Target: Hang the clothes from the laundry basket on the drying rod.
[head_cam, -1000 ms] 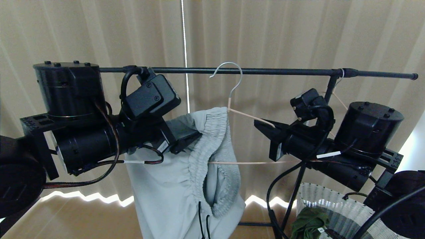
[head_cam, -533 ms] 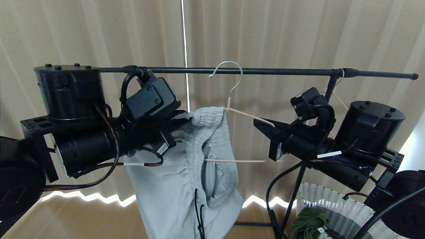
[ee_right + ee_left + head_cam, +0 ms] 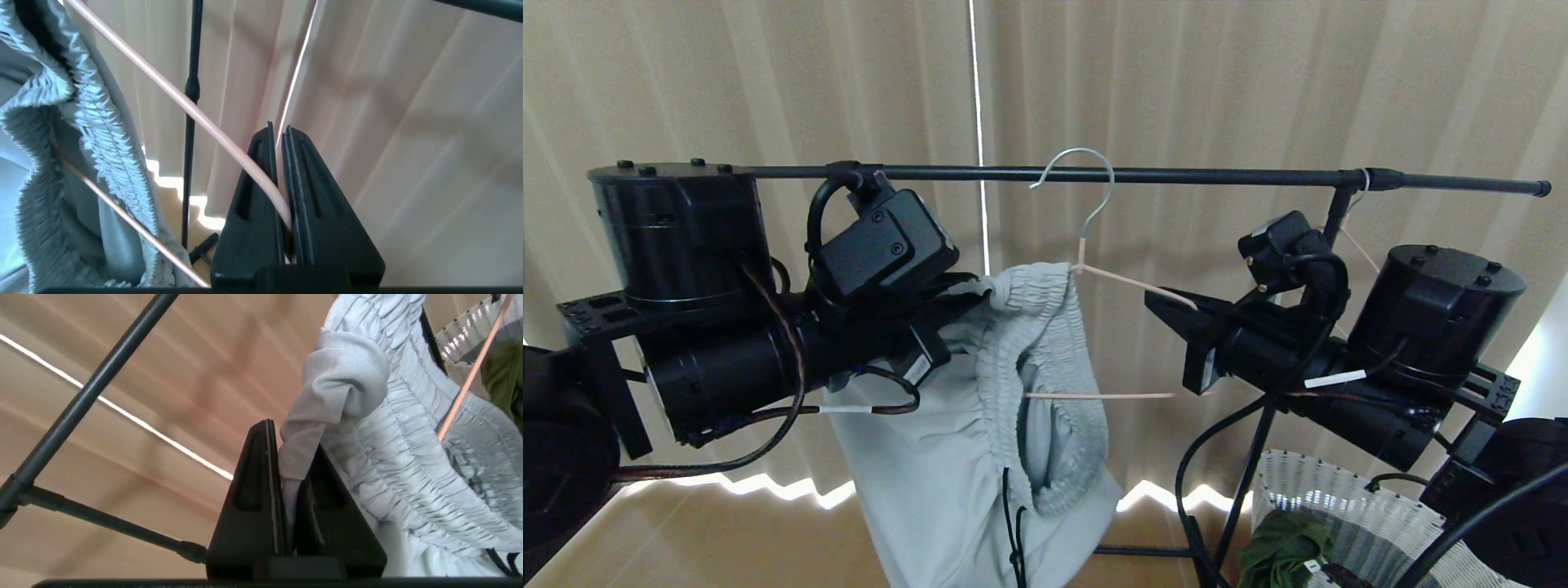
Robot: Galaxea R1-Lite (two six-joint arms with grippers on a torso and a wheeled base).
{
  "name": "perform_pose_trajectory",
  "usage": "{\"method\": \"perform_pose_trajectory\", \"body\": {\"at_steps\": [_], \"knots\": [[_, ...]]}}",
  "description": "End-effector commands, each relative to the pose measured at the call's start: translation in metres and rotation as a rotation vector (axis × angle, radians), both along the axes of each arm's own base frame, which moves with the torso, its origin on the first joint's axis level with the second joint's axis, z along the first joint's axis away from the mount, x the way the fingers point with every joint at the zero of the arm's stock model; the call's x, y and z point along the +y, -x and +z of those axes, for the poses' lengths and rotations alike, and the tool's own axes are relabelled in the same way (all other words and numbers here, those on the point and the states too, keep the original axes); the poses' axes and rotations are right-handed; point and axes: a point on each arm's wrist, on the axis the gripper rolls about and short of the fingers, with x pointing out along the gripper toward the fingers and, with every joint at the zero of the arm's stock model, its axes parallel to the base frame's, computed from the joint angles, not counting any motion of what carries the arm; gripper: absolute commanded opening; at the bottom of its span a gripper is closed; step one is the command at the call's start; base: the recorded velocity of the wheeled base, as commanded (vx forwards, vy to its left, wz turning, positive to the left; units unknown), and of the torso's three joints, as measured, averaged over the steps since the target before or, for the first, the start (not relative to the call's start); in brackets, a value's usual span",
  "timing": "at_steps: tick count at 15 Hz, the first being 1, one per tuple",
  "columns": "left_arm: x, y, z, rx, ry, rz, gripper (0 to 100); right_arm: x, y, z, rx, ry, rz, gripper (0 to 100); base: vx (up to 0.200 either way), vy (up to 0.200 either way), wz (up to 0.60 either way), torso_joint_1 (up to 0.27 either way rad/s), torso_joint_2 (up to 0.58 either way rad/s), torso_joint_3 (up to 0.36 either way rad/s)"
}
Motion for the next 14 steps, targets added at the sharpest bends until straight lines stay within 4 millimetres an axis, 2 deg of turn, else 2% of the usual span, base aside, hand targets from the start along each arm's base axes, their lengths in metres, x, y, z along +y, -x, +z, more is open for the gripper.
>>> {"method": "perform_pose_trajectory", "body": {"at_steps": [1, 3, 6, 8, 9, 12, 14], "knots": [[0.001, 0.001, 0.002, -0.006, 0.003, 0.006, 0, 0.0, 0.0, 0.0, -0.001, -0.001, -0.002, 100, 0.0, 0.0, 0.0, 0.0, 0.0, 0.0], [0.006, -0.004, 0.0, -0.003, -0.003, 0.044, 0, 0.0, 0.001, 0.001, -0.003, -0.002, -0.004, 100, 0.0, 0.0, 0.0, 0.0, 0.0, 0.0], [0.02, -0.013, -0.002, 0.01, -0.002, 0.208, 0, -0.004, 0.006, 0.001, -0.034, -0.021, -0.002, 100, 0.0, 0.0, 0.0, 0.0, 0.0, 0.0], [0.024, -0.012, -0.004, 0.027, 0.018, 0.306, 0, -0.004, 0.006, -0.003, -0.042, -0.026, 0.001, 100, 0.0, 0.0, 0.0, 0.0, 0.0, 0.0], [0.022, -0.01, -0.003, 0.044, 0.062, 0.356, 0, -0.001, 0.009, -0.009, -0.025, -0.017, 0.016, 100, 0.0, 0.0, 0.0, 0.0, 0.0, 0.0], [0.007, -0.002, 0.004, 0.093, 0.217, 0.324, 0, 0.015, 0.023, -0.018, 0.013, -0.004, 0.089, 100, 0.0, 0.0, 0.0, 0.0, 0.0, 0.0], [0.003, 0.001, 0.012, 0.065, 0.286, 0.3, 0, 0.023, 0.025, -0.026, 0.042, 0.004, 0.113, 100, 0.0, 0.0, 0.0, 0.0, 0.0, 0.0]]}}
